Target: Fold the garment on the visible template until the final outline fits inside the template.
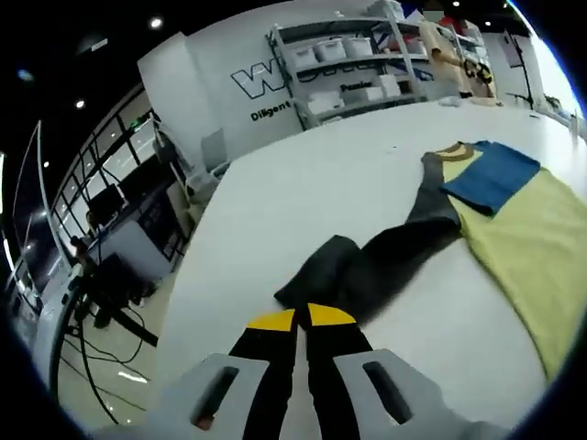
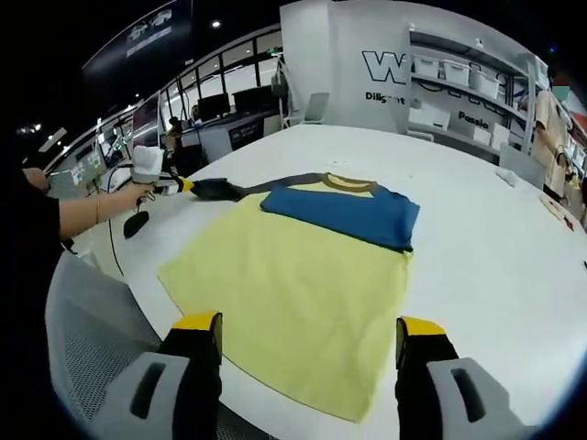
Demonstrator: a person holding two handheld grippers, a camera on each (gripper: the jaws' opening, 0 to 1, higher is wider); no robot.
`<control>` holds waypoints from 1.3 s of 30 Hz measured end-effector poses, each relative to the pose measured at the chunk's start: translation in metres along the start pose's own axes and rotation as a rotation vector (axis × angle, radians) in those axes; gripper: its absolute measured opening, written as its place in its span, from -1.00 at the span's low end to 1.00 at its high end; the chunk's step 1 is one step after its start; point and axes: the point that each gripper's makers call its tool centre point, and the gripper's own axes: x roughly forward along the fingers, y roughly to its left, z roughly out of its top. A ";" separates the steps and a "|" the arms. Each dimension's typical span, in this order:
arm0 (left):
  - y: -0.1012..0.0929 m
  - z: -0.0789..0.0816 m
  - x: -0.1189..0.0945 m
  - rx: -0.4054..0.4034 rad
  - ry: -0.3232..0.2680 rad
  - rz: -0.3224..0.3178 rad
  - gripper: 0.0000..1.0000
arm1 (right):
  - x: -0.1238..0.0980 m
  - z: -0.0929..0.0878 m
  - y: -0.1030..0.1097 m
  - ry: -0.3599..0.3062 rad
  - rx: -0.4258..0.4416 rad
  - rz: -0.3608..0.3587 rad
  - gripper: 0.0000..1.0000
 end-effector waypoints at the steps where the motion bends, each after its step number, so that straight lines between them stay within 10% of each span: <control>1: -0.002 -0.005 0.000 -0.003 0.009 -0.005 -0.93 | 0.001 0.000 0.000 0.003 -0.003 -0.001 0.50; 7: -0.010 -0.019 0.002 0.018 0.077 -0.047 -0.86 | 0.004 0.000 0.003 0.006 -0.005 0.010 0.49; 18: -0.002 0.030 -0.002 0.027 -0.058 -0.065 0.06 | 0.002 0.001 0.009 0.003 -0.030 0.032 0.63; 26: 0.015 0.052 0.022 0.079 -0.037 -0.080 -0.01 | -0.002 -0.001 0.004 0.009 -0.026 0.015 0.62; 39: 0.017 0.009 0.056 0.040 0.162 -0.121 -0.11 | -0.005 -0.003 -0.011 0.010 0.020 -0.027 0.58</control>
